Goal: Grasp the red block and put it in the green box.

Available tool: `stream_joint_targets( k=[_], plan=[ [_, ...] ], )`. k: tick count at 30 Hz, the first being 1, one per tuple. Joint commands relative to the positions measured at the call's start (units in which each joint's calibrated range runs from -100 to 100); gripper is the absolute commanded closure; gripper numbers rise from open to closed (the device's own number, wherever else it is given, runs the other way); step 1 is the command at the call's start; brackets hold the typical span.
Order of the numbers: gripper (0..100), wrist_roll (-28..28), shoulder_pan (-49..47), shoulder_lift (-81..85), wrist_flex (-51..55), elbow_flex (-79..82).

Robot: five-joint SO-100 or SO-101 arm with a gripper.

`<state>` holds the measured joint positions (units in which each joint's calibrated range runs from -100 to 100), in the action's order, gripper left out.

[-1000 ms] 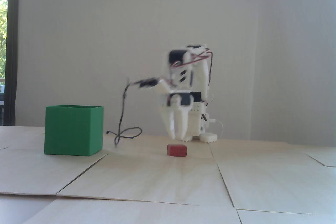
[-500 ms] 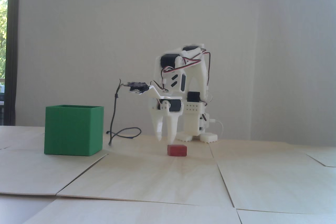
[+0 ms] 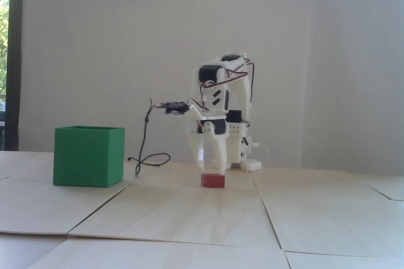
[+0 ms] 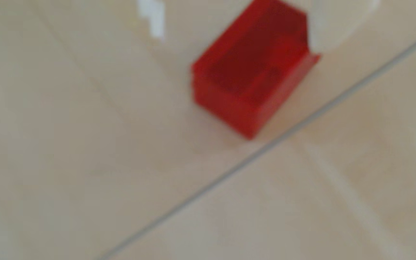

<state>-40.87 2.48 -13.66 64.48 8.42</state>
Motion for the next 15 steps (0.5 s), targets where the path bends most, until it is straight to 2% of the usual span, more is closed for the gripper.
stream_joint_targets(
  k=[1,8,12,15],
  plan=[
    [79,-0.6,-2.3,1.3,-0.6,-3.0],
    [79,-1.8,-3.3,0.5,-1.2,-0.7],
    [70,-1.8,-3.3,0.5,-1.2,-0.3],
    [68,-1.8,-3.3,0.5,-1.2,-0.3]
  ],
)
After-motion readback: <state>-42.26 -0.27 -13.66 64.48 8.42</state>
